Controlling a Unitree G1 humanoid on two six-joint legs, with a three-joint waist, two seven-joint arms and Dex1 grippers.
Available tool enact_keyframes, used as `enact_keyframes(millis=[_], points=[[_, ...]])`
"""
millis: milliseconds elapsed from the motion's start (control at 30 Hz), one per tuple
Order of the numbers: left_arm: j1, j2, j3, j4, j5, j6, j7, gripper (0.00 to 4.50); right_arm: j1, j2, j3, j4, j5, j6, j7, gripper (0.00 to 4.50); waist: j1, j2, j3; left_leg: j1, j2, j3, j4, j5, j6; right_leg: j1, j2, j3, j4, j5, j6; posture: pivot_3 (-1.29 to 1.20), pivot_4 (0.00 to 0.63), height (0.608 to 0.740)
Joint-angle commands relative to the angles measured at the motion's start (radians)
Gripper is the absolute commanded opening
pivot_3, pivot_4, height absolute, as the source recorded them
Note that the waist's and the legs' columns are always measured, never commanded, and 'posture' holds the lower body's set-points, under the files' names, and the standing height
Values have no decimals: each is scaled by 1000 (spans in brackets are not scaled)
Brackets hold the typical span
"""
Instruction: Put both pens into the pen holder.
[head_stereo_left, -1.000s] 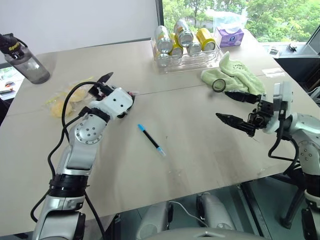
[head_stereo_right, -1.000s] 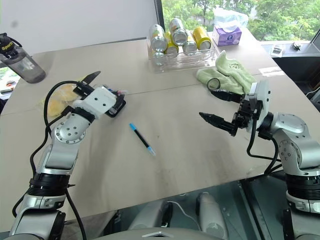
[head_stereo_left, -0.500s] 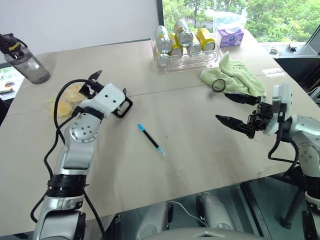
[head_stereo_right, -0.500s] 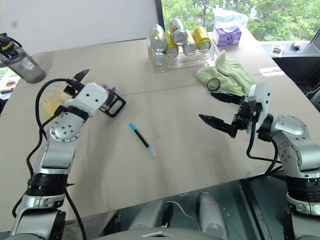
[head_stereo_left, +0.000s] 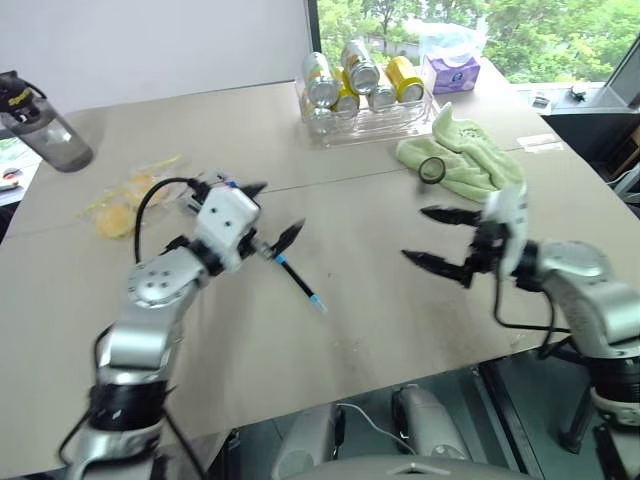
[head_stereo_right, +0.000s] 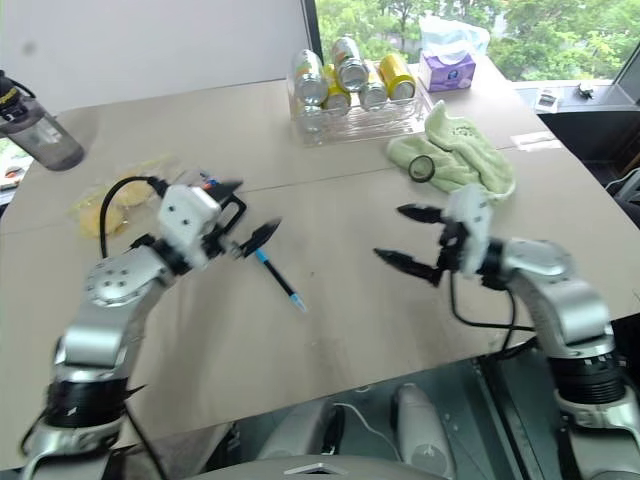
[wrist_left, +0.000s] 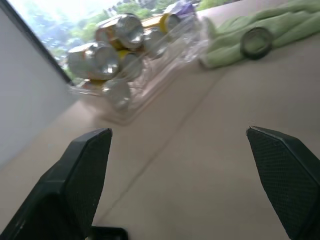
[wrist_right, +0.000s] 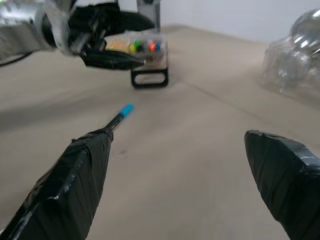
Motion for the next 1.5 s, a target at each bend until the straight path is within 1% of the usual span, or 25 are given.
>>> enact_keyframes(millis=[33,100,133,233,300,433,533,667,767,800,833,933,967,1000,1033,1133,1167,1233,1333,1367,1400,1433,1500], points=[[133,151,127,-101,-162,215,-156,4462,-50,65,118,-40,-66,57,-81,4500,-11,1,0,0,0,0,0,0,0,0,0,0,0,0,0,0,150,739],[229,214,185,-131,-215,267,-213,4462,-69,117,179,-57,-81,102,-114,4500,-11,1,0,2,-1,1,0,0,0,0,0,1,1,0,0,0,150,739],[260,226,211,-139,-236,287,-220,4462,-74,137,197,-60,-88,113,-126,4500,-7,1,0,2,-1,1,0,0,0,0,0,2,1,0,0,0,150,739],[417,272,333,-141,-232,329,-270,4462,-122,195,346,-14,-203,129,-162,4500,-5,0,0,2,-1,1,0,0,0,1,0,0,0,0,0,0,150,739],[480,285,395,-146,-232,340,-289,4462,-155,242,404,27,-239,156,-185,4500,-6,0,0,2,-1,1,0,0,0,1,0,0,0,0,0,0,150,739],[548,291,491,-165,-245,350,-325,4462,-198,328,475,117,-300,218,-234,4500,3,-1,-1,2,-1,-1,-1,0,0,1,0,-2,-1,0,0,0,150,739],[570,285,538,-184,-261,358,-339,4462,-213,384,481,171,-305,256,-254,4500,1,-2,-1,2,-1,0,-1,0,0,1,-1,-1,-1,0,0,0,150,739],[588,281,586,-203,-279,374,-351,4462,-241,397,524,246,-389,232,-281,4500,-6,-2,-1,2,-1,-1,-2,0,0,1,0,-1,-2,0,0,0,150,739],[599,284,602,-208,-276,382,-350,4500,-233,419,536,253,-392,255,-277,3605,-9,-2,-1,4,-1,0,-3,0,0,1,0,-1,-2,0,0,0,150,739],[600,285,603,-209,-276,383,-350,4500,-233,421,543,254,-401,259,-276,3006,-9,-2,-1,4,-1,0,-4,0,-1,1,0,-1,-2,0,0,0,150,739],[599,286,602,-211,-277,385,-349,4500,-234,420,549,255,-412,262,-278,2647,-10,-2,-1,4,-1,0,-4,0,-1,1,0,-1,-2,0,0,0,150,739],[584,286,591,-223,-290,399,-339,4500,-247,408,562,267,-462,249,-294,1105,-11,-2,-2,4,-1,0,-4,0,-1,1,0,-1,-2,0,0,0,150,739],[579,285,589,-225,-293,403,-336,4500,-249,405,562,269,-473,247,-298,453,-11,-2,-2,5,-1,0,-4,0,-1,2,0,-1,-2,0,0,0,150,739],[576,285,589,-226,-293,406,-335,4500,-249,406,559,269,-480,250,-303,113,-11,-2,-2,5,-1,0,-4,0,-1,2,0,-1,-2,0,0,0,150,739],[572,285,586,-224,-290,407,-334,4500,-249,404,557,268,-487,249,-306,18,-11,-2,-2,6,-1,0,-4,0,-1,2,0,-1,-2,0,0,0,150,739],[560,285,575,-224,-290,410,-327,4500,-240,401,537,248,-489,252,-306,18,-10,-2,-2,7,-1,0,-4,0,-1,4,0,-1,-2,0,0,0,150,739],[541,277,566,-226,-302,411,-316,4500,-230,398,513,229,-477,251,-306,18,-8,-2,-2,8,-1,0,-4,0,-1,4,0,-1,-2,0,0,0,150,739],[446,237,528,-236,-360,445,-239,4500,-204,382,453,170,-428,225,-274,18,0,-2,-2,8,-1,-1,-4,0,-1,5,0,-2,-2,0,0,0,150,739],[280,114,444,-281,-516,512,-92,4500,-159,354,354,79,-353,214,-242,18,18,-2,-2,7,-2,-5,-3,0,-1,7,-2,-5,-5,0,0,0,150,739],[224,48,413,-281,-547,521,-20,4500,-144,342,321,54,-332,204,-235,18,17,-3,-2,7,-3,-6,-3,0,-1,8,-2,-6,-6,0,0,0,150,739],[175,-32,379,-271,-559,523,63,4500,-128,335,283,30,-309,194,-234,18,17,-3,-2,7,-3,-6,-3,0,-1,9,-2,-6,-6,0,0,0,150,739],[143,-85,355,-263,-564,524,123,4500,-117,331,258,14,-294,189,-233,18,18,-3,-2,7,-3,-6,-3,0,-1,9,-2,-6,-6,0,0,0,150,739],[98,-218,308,-231,-567,523,247,4500,-91,353,176,-35,-224,187,-244,18,13,-5,-3,7,-2,-7,-3,0,-1,9,-1,-6,-6,0,0,0,150,739]])
